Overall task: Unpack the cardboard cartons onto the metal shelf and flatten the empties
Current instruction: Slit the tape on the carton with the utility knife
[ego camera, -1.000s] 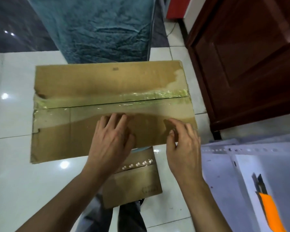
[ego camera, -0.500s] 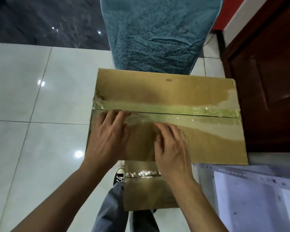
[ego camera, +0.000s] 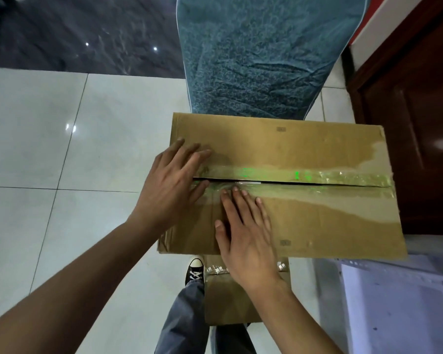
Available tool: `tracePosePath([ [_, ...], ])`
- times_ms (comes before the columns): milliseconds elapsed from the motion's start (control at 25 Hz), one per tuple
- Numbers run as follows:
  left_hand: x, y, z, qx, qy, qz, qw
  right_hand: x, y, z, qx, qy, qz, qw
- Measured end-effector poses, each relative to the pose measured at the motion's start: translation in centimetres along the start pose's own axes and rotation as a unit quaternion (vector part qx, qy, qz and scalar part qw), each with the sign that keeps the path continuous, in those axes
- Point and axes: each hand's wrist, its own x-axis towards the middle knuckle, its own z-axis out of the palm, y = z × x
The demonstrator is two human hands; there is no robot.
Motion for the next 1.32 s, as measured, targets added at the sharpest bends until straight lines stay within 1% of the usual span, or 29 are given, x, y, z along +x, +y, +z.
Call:
tracePosePath([
  [200,3.5,-1.9,-0.8,0.07,-0.115,0.023,0.991,0.2,0.0,0.4,-0.009,0.009,0.0,1.0],
  [280,4.9,-2.5,-1.2,0.083,-0.154,0.046,0.983,0.2,0.1,0.4,-0.004,0.018,-0.002,1.0],
  [360,6.0,-2.9,-1.6,0.102,-0.188,0.076,0.974,0.3,0.1,0.4,-0.003,0.023,-0.004,1.0],
  [480,6.8,-2.5,-1.7,0.17,-0.243,0.099,0.95,0.5,0.1,0.4,-0.011,0.021,-0.003,1.0],
  [600,7.0,-1.7,-1.5,0.193,-0.267,0.082,0.941,0.5,0.1,0.4,-0.015,0.022,-0.003,1.0],
  [680,7.1,-1.5,-1.4,0.174,-0.264,0.07,0.946,0.6,0.2,0.2,-0.021,0.021,-0.001,1.0],
  [840,7.2,-0.5,-2.9,0.148,-0.307,0.057,0.938,0.4,0.3,-0.1,-0.021,0.027,0.003,0.999],
  [960,10.5,-1.0,-6.8,0.091,-0.27,0.099,0.954,0.4,0.2,0.2,-0.017,0.023,0.003,1.0],
  [1040,12.3,-1.6,-9.3,0.072,-0.276,0.105,0.953,0.4,0.2,0.4,-0.011,0.025,0.0,1.0],
  [1080,12.4,-1.8,-9.7,0.076,-0.26,0.103,0.957,0.5,0.2,0.3,-0.009,0.027,-0.001,1.0],
  [1120,12.2,-1.7,-9.9,0.079,-0.216,0.098,0.968,0.4,0.2,0.2,-0.009,0.03,-0.001,1.0],
  [1200,11.5,-1.5,-9.7,0.09,-0.071,0.061,0.992,0.4,0.2,0.1,-0.013,0.03,0.0,0.999],
  [1240,11.1,-1.4,-9.4,0.112,0.003,0.033,0.993,0.4,0.2,0.1,-0.016,0.03,0.0,0.999],
  [1280,10.9,-1.3,-9.2,0.14,0.069,0.01,0.988,0.4,0.1,0.1,-0.018,0.029,0.0,0.999],
  [1320,10.8,-1.3,-9.2,0.169,0.118,0.002,0.979,0.4,0.1,0.2,-0.017,0.028,-0.001,0.999],
])
